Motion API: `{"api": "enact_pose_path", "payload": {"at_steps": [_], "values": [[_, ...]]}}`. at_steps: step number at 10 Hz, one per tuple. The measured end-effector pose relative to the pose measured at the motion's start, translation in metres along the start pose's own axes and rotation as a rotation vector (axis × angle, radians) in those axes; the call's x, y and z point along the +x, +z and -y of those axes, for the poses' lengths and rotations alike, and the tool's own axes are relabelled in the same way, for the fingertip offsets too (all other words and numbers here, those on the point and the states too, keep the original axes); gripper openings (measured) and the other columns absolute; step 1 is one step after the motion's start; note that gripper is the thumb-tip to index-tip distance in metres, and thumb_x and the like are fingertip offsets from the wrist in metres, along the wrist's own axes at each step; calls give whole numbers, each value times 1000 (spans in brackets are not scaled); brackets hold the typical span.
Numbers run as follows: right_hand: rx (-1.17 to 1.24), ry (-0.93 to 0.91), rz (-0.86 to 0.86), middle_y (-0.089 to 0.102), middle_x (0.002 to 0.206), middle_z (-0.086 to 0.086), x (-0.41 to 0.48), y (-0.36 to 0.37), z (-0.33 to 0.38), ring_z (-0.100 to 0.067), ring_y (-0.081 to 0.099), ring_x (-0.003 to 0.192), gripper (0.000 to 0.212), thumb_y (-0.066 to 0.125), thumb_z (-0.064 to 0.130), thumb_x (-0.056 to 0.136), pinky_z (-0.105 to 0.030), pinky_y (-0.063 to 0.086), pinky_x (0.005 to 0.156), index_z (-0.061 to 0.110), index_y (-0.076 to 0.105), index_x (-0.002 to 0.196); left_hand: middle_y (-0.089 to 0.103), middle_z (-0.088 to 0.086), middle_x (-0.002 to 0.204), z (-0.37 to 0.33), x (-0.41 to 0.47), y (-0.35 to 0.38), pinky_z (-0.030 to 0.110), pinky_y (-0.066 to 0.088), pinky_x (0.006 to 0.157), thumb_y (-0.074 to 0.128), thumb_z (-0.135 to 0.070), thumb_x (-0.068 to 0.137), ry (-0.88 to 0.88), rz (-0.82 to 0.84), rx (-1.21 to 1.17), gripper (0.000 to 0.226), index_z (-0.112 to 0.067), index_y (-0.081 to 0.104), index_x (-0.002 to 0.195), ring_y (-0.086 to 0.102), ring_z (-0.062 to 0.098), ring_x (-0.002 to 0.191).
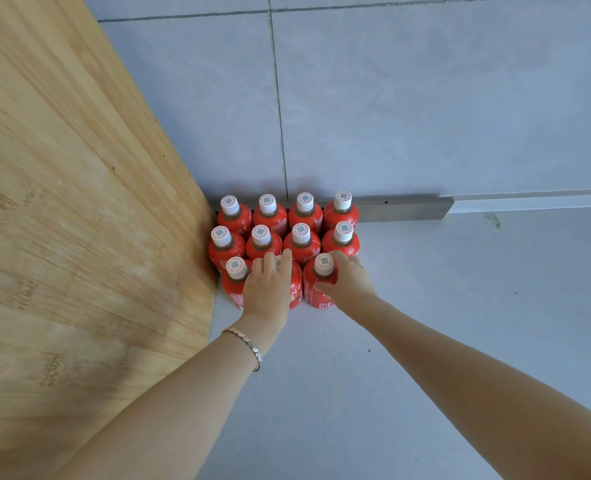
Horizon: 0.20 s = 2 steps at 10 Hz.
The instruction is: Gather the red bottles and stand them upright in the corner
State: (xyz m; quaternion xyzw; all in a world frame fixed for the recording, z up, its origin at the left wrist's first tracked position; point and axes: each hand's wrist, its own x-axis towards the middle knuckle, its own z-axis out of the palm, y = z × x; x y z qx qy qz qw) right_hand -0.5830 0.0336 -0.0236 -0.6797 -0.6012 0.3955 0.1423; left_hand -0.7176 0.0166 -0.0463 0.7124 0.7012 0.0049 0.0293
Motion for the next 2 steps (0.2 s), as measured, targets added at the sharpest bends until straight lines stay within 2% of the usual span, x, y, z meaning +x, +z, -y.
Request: {"api": "enact_pose_path", "payload": {"at_steps": [1, 2], "values": [[-46, -19, 92, 58, 118, -8, -4, -13, -2, -26, 58, 104, 50, 63, 17, 84, -35, 50, 86, 13, 41, 129, 38, 13, 141, -4, 1, -10, 32, 42, 102, 67, -19, 85, -18, 48, 20, 82, -13, 15, 149, 44, 29, 123], [-86, -20, 296, 64, 91, -6, -16, -36, -12, -17, 58, 76, 43, 60, 22, 87, -21, 48, 63, 7, 50, 125, 31, 15, 147, -15, -5, -25, 36, 35, 109, 63, -17, 86, 44, -11, 32, 77, -13, 18, 149, 38, 32, 130]]}}
